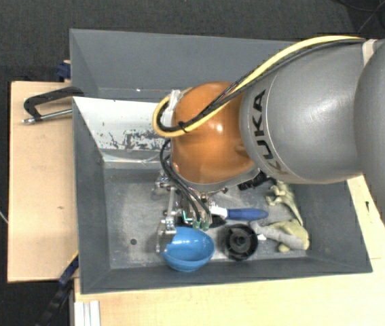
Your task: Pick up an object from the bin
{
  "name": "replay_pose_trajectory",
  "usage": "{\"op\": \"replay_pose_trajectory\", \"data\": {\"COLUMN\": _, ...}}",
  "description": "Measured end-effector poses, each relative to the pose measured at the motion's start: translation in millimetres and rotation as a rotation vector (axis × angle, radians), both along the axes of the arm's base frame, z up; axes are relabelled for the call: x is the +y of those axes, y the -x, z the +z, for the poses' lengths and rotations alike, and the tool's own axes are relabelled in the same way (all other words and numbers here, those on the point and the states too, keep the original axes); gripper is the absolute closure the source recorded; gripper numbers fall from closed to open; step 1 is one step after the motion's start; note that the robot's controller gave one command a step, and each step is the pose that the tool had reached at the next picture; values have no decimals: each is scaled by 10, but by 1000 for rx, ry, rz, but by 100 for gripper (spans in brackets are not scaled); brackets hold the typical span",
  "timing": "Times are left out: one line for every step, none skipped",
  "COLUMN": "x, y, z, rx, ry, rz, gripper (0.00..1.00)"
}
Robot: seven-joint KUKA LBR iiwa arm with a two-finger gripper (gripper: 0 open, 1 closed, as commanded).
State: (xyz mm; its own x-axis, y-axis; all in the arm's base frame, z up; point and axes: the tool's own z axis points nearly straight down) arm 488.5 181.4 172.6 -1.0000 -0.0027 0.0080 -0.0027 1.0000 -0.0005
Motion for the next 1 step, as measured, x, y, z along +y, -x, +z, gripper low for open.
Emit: {"op": "replay_pose_trajectory", "data": {"x": -719, "y": -306, "z": -105, "rx": -10, "ry": 0, "rz": 250, "gripper": 0}}
